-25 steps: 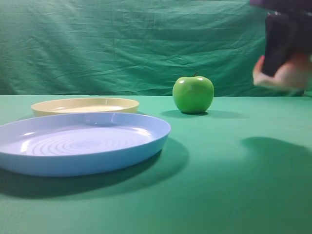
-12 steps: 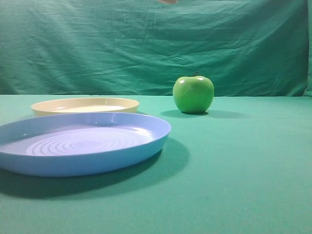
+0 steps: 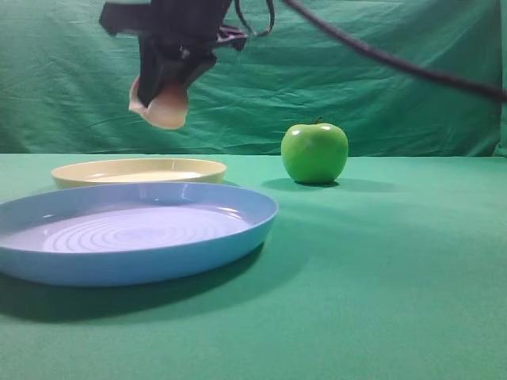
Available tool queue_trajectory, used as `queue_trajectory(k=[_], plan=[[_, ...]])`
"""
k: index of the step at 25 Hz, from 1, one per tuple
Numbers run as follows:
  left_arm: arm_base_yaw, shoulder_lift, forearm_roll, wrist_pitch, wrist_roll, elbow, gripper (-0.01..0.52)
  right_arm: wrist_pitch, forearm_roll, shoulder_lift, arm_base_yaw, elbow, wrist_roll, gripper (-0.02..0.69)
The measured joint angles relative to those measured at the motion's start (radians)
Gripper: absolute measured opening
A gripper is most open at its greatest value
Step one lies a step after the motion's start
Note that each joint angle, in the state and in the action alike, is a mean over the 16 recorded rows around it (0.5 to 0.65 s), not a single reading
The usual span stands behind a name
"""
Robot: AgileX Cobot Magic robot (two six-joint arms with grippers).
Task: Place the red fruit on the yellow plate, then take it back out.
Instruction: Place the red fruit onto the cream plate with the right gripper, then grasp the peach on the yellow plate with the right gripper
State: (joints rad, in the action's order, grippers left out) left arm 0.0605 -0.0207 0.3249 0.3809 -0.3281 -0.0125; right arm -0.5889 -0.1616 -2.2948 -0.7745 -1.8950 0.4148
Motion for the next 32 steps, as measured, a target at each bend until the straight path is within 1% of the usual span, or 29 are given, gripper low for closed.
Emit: queue_trajectory(k=[5, 9, 11, 13, 15, 17, 25, 27, 30, 32], plan=[[0.000, 0.000, 0.000, 0.000, 0.000, 0.000, 0.000, 0.019, 0.000, -0.022, 0.002, -0.002, 0.001, 0.436], [0.000, 0.000, 0.000, 0.000, 0.000, 0.000, 0.000, 0.005, 0.001, 0.002, 0.010, -0.003, 0.001, 0.552], [0.000, 0.000, 0.000, 0.000, 0.000, 0.000, 0.000, -0.017, 0.001, 0.028, 0.016, -0.003, 0.001, 0.586], [0.000, 0.000, 0.000, 0.000, 0.000, 0.000, 0.000, -0.048, 0.002, 0.064, 0.023, -0.003, -0.003, 0.592], [0.000, 0.000, 0.000, 0.000, 0.000, 0.000, 0.000, -0.089, 0.003, 0.107, 0.031, -0.003, -0.010, 0.563], [0.000, 0.000, 0.000, 0.000, 0.000, 0.000, 0.000, -0.140, 0.004, 0.158, 0.040, -0.003, -0.021, 0.503], [0.000, 0.000, 0.000, 0.000, -0.001, 0.000, 0.000, -0.387, 0.022, 0.392, 0.076, -0.003, -0.125, 0.188], [0.000, 0.000, 0.000, 0.000, -0.001, 0.000, 0.000, -0.445, 0.031, 0.448, 0.082, -0.003, -0.159, 0.120], [0.000, 0.000, 0.000, 0.000, -0.002, 0.000, 0.000, -0.521, 0.046, 0.526, 0.089, -0.003, -0.205, 0.043], [0.000, 0.000, 0.000, 0.000, -0.002, 0.000, 0.000, -0.562, 0.056, 0.577, 0.092, -0.002, -0.231, 0.014]])
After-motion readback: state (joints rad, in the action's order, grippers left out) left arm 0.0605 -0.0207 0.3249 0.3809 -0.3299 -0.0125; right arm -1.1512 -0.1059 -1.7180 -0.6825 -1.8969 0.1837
